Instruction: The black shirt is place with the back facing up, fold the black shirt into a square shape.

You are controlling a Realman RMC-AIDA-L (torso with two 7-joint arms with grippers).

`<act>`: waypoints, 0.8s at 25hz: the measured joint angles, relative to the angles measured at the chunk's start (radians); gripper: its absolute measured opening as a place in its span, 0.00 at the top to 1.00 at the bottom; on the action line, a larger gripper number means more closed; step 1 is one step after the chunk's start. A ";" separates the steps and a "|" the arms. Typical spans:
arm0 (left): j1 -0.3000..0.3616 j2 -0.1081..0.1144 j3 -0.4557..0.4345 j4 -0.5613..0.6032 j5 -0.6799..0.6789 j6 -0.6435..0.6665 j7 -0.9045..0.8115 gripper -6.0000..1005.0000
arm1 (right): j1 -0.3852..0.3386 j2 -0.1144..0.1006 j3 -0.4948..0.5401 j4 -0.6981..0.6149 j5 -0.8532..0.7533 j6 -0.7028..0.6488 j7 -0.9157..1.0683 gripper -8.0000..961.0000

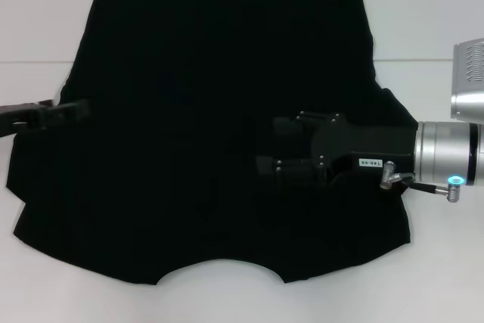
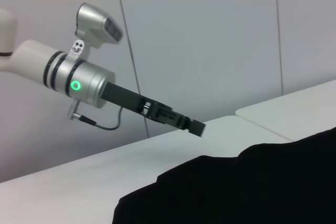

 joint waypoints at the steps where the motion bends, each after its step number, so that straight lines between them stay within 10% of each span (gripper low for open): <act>1: 0.008 0.000 -0.001 0.011 0.001 -0.002 -0.023 0.17 | 0.001 0.001 0.000 0.004 0.002 0.005 0.000 0.08; 20: 0.019 -0.007 0.009 0.050 0.253 -0.162 -0.341 0.16 | 0.011 0.001 0.000 0.061 0.026 0.022 -0.040 0.09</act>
